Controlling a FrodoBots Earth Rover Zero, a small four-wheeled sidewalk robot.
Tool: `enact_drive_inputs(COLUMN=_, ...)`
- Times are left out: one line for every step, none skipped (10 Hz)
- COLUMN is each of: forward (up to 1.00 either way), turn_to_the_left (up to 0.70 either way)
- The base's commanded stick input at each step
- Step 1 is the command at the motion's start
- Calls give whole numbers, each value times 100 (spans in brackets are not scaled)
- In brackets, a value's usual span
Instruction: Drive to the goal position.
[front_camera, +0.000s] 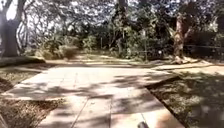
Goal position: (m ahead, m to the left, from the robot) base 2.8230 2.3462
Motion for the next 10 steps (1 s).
enact_drive_inputs(forward=50, turn_to_the_left=0)
enact_drive_inputs(forward=50, turn_to_the_left=0)
enact_drive_inputs(forward=50, turn_to_the_left=0)
enact_drive_inputs(forward=50, turn_to_the_left=0)
enact_drive_inputs(forward=50, turn_to_the_left=0)
enact_drive_inputs(forward=50, turn_to_the_left=0)
enact_drive_inputs(forward=50, turn_to_the_left=0)
enact_drive_inputs(forward=50, turn_to_the_left=0)
enact_drive_inputs(forward=50, turn_to_the_left=0)
enact_drive_inputs(forward=50, turn_to_the_left=0)
